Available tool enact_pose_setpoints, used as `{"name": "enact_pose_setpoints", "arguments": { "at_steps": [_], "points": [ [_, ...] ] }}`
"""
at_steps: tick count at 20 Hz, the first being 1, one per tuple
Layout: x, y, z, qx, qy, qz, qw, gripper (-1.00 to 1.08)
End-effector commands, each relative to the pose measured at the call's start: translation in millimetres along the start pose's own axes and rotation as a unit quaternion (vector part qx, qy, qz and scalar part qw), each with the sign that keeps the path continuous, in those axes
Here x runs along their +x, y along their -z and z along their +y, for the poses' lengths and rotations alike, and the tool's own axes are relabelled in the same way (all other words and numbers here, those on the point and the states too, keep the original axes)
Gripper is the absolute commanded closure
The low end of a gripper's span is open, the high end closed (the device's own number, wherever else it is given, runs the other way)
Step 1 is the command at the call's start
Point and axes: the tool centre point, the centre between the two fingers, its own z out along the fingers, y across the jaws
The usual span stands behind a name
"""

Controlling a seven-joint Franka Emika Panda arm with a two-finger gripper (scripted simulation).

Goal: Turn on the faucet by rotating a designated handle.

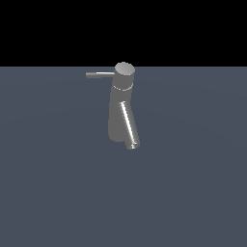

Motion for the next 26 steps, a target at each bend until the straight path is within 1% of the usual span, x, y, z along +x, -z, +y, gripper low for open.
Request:
{"name": "enact_pose_setpoints", "arguments": {
  "at_steps": [1, 4, 7, 13, 20, 26],
  "points": [
    [5, -11, -6, 0.009, -0.027, 0.007, 0.9996, 1.08],
    [12, -25, -14, 0.022, -0.064, 0.018, 0.9976, 1.08],
    [21, -40, -22, 0.035, -0.101, 0.028, 0.9939, 1.08],
    [40, -66, -37, 0.060, -0.171, 0.049, 0.9823, 1.08],
    [65, -93, -51, 0.086, -0.246, 0.071, 0.9627, 1.08],
    [89, -114, -62, 0.108, -0.308, 0.089, 0.9411, 1.08]
  ]
}}
